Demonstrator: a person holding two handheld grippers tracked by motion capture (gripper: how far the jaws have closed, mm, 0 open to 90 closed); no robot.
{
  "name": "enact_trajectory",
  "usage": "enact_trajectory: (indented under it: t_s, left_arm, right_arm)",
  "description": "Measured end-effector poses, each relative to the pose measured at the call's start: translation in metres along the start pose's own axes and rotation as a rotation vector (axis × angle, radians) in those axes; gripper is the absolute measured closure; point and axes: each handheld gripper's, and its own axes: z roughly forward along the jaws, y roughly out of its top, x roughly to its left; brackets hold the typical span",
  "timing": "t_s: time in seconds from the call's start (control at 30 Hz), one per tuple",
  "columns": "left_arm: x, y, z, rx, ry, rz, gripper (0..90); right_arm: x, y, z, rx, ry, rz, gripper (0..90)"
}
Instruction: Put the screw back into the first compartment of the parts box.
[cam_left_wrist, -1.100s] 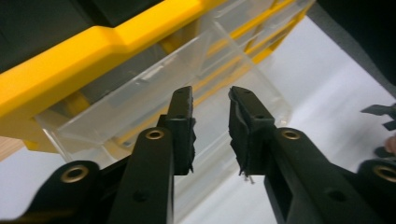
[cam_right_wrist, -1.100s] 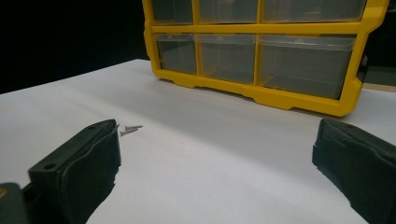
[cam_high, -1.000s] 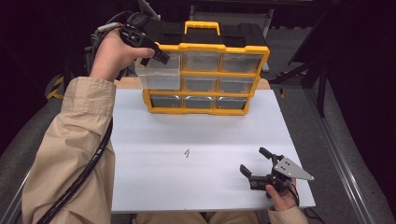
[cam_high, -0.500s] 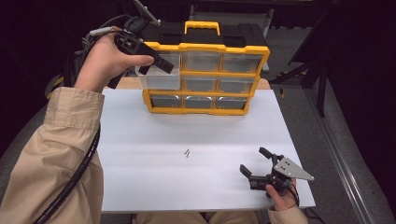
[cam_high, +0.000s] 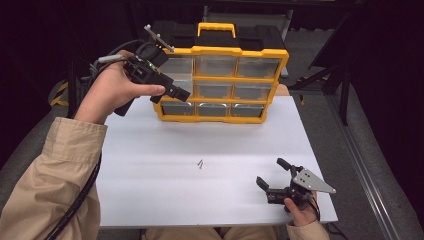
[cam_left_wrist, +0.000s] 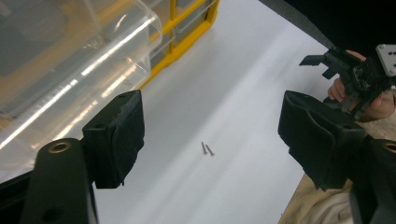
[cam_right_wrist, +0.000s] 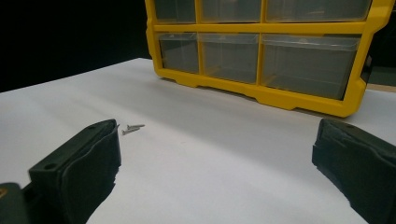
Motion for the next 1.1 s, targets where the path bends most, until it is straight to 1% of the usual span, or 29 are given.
enact_trajectory:
  t_s: [0.07,0.17,0.2,0.23,0.4,0.43,0.5,0.57,0.6,0.67,0.7,0.73,0.77,0.83,0.87,0.9,1.0,1.1]
  left_arm:
    - [-0.004,-0.006,0.005,0.001,-0.008,0.006,22.0]
    - [-0.008,-0.013,0.012,-0.003,-0.005,0.018,21.0]
    - [-0.010,-0.015,0.014,-0.003,-0.011,0.027,20.4]
    - [-0.011,-0.017,0.017,-0.003,-0.016,0.026,19.9]
    - [-0.015,-0.028,0.032,0.015,-0.014,0.041,17.1]
    - [-0.016,-0.030,0.035,0.016,-0.024,0.041,16.9]
    - [-0.016,-0.032,0.039,0.017,-0.022,0.042,16.0]
    - [-0.016,-0.039,0.048,0.025,-0.011,0.048,15.6]
    - [-0.016,-0.040,0.051,0.025,-0.018,0.048,15.2]
    - [-0.016,-0.045,0.059,0.025,-0.021,0.049,15.1]
    - [-0.015,-0.048,0.064,0.027,-0.010,0.054,14.8]
    - [-0.015,-0.052,0.070,0.022,-0.009,0.053,14.5]
    - [-0.015,-0.052,0.070,0.022,-0.009,0.053,14.0]
    - [-0.013,-0.057,0.077,0.017,-0.020,0.053,13.9]
    - [-0.013,-0.059,0.082,0.016,-0.018,0.050,13.9]
    - [-0.012,-0.062,0.087,0.025,-0.017,0.053,13.5]
    - [-0.012,-0.068,0.096,0.029,-0.021,0.048,13.1]
    - [-0.011,-0.074,0.106,0.017,-0.032,0.044,12.7]
  right_arm:
    - [0.000,0.000,0.000,-0.001,0.002,0.001,1.5]
    - [0.000,0.000,0.000,-0.001,0.004,0.000,1.5]
    - [0.000,0.000,0.000,0.000,0.004,0.000,1.5]
    - [0.000,0.000,0.000,0.000,0.004,0.000,1.5]
    - [0.000,0.000,0.000,0.004,0.005,-0.006,1.5]
    - [0.000,0.000,0.000,0.004,0.005,-0.006,1.5]
    - [0.000,0.000,0.000,0.004,0.005,-0.005,1.5]
    - [0.000,0.000,0.000,0.004,0.005,-0.006,1.5]
    - [0.000,0.000,0.000,0.004,0.004,-0.006,1.5]
    - [0.000,0.000,0.000,0.004,0.005,-0.006,1.5]
    - [0.000,0.000,0.000,0.004,0.005,-0.007,1.5]
    - [0.000,0.000,0.000,0.005,0.005,-0.007,1.5]
    - [0.000,0.000,0.000,0.005,0.006,-0.007,1.5]
    - [0.000,0.000,0.000,0.005,0.005,-0.007,1.5]
    - [0.000,0.000,0.000,0.004,0.005,-0.006,1.5]
    - [0.000,0.000,0.000,0.005,0.005,-0.006,1.5]
    - [0.000,0.000,0.000,0.002,0.005,0.001,1.5]
    - [0.000,0.000,0.000,0.004,0.005,0.000,1.5]
